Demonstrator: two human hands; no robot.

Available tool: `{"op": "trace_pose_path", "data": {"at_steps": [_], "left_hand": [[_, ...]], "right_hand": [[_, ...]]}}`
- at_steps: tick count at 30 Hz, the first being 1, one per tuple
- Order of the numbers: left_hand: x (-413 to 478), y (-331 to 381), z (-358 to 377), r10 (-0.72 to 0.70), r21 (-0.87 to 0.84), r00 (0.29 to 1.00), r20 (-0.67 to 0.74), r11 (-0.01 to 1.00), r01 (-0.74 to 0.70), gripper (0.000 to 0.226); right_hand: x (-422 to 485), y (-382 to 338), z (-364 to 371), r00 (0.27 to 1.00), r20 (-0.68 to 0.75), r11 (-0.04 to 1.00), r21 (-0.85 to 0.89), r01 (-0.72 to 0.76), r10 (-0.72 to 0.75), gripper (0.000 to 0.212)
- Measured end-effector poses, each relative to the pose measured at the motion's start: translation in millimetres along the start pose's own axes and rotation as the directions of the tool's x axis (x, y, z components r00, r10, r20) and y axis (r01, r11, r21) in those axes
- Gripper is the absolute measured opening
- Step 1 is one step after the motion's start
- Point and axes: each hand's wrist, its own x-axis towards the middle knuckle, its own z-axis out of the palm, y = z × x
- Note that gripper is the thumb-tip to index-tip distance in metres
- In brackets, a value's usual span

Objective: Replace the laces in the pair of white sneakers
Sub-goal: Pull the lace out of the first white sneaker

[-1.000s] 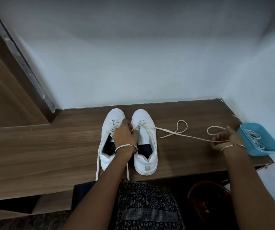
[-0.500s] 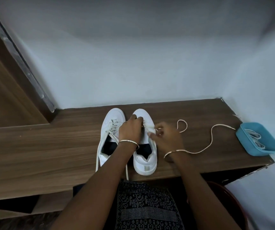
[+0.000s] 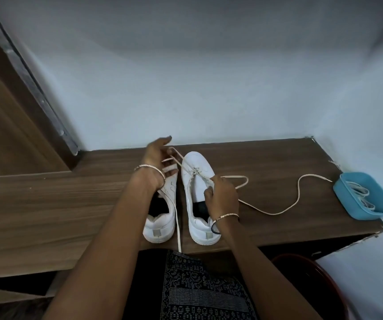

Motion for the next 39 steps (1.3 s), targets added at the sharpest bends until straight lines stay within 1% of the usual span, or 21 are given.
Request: {"op": "trace_pose_path", "data": {"at_steps": [5,9,12,15,16,17,19,20,21,23,24,25,26,27,29,30,32,34,35,37,39], "left_hand": [[-11.3,35.2,-28.9,0.079,-0.177,0.996,-0.043,0.98,-0.086,0.04],[-14.2,52.0,-57.7,0.203,-0.351,0.974,-0.103,0.909,-0.226,0.029],[-15.4,57.2,-72.4,0.325,-0.397,0.92,-0.22,0.831,-0.389,0.017],[-17.7,71.6,-92.9,0.378,-0.422,0.849,-0.368,0.746,-0.515,0.008],[-15.1,77.6,-101.0,0.373,-0.356,0.827,-0.42,0.771,-0.528,0.011],[-13.2,82.4,-106.9,0.355,-0.233,0.811,-0.464,0.835,-0.499,0.014],[-8.3,86.6,-116.1,0.338,0.104,0.785,-0.52,0.936,-0.335,0.017],[-7.5,82.9,-116.3,0.344,0.267,0.782,-0.519,0.935,-0.234,0.025],[-8.4,76.7,-115.6,0.359,0.437,0.784,-0.506,0.891,-0.126,0.039],[-13.8,56.9,-105.7,0.446,0.744,0.736,-0.509,0.659,0.115,0.064],[-21.7,45.5,-93.3,0.51,0.827,0.705,-0.493,0.525,0.199,0.063],[-29.4,35.2,-78.7,0.568,0.874,0.684,-0.458,0.428,0.229,0.057],[-33.4,24.4,-64.4,0.623,0.907,0.673,-0.399,0.377,0.188,0.049],[-36.8,13.7,-49.1,0.671,0.935,0.675,-0.307,0.344,0.084,0.041],[-35.3,-8.5,-25.6,0.684,0.936,0.723,-0.092,0.307,-0.171,0.031],[-33.4,-18.7,-17.1,0.644,0.924,0.764,-0.019,0.303,-0.233,0.03],[-30.8,-38.2,-3.0,0.504,0.926,0.862,0.059,0.294,-0.235,0.035],[-23.1,-59.5,3.1,0.393,0.936,0.915,0.092,0.28,-0.214,0.044],[-19.9,-68.0,3.4,0.378,0.937,0.921,0.099,0.277,-0.215,0.047],[-14.0,-78.5,1.4,0.404,0.926,0.91,0.097,0.298,-0.231,0.042],[-8.3,-83.8,-0.4,0.463,0.913,0.882,0.09,0.316,-0.259,0.03]], "right_hand": [[-1.8,1.1,5.9,0.999,-0.053,1.0,-0.007,0.002,-0.002,0.013],[-3.4,-1.6,6.8,0.999,-0.045,1.0,-0.019,-0.016,0.015,0.016],[-3.8,-2.8,6.9,0.999,-0.028,0.999,-0.035,-0.026,0.025,0.014],[-3.1,-1.3,7.2,1.0,-0.012,0.999,-0.048,-0.025,0.025,0.015],[-3.1,-1.3,7.3,1.0,-0.009,0.999,-0.046,-0.022,0.022,0.016],[-3.3,-0.9,7.4,1.0,-0.009,0.999,-0.039,-0.015,0.015,0.017],[-3.6,-0.3,7.7,1.0,-0.01,1.0,-0.028,-0.002,0.001,0.018],[-3.9,0.3,7.3,1.0,-0.006,1.0,-0.028,0.002,-0.002,0.019],[-3.9,0.8,7.6,1.0,-0.003,1.0,-0.029,0.01,-0.01,0.019],[-4.8,1.9,6.8,1.0,0.005,0.999,-0.042,0.023,-0.023,0.02],[-6.0,2.5,6.0,1.0,0.002,0.999,-0.045,0.027,-0.027,0.021],[-7.3,3.8,5.8,0.999,-0.011,0.998,-0.044,0.036,-0.036,0.023],[-9.2,4.7,5.4,0.999,-0.022,0.999,-0.037,0.038,-0.039,0.026],[-11.5,5.4,5.3,0.999,-0.031,0.999,-0.027,0.042,-0.043,0.03],[-14.9,5.3,3.9,0.998,-0.033,0.999,-0.017,0.05,-0.051,0.034],[-15.4,4.9,2.0,0.998,-0.024,0.999,-0.016,0.052,-0.052,0.034],[-11.5,6.0,-4.2,0.998,0.034,0.999,-0.011,0.048,-0.048,0.031],[-0.4,12.5,-12.6,0.991,0.13,1.0,0.02,0.007,-0.01,0.024],[6.6,14.8,-19.3,0.982,0.189,0.996,0.077,-0.038,0.022,0.024],[20.7,19.0,-28.8,0.955,0.294,0.977,0.194,-0.089,0.028,0.037],[30.1,16.2,-29.4,0.94,0.336,0.978,0.21,-0.017,-0.056,0.037]]}}
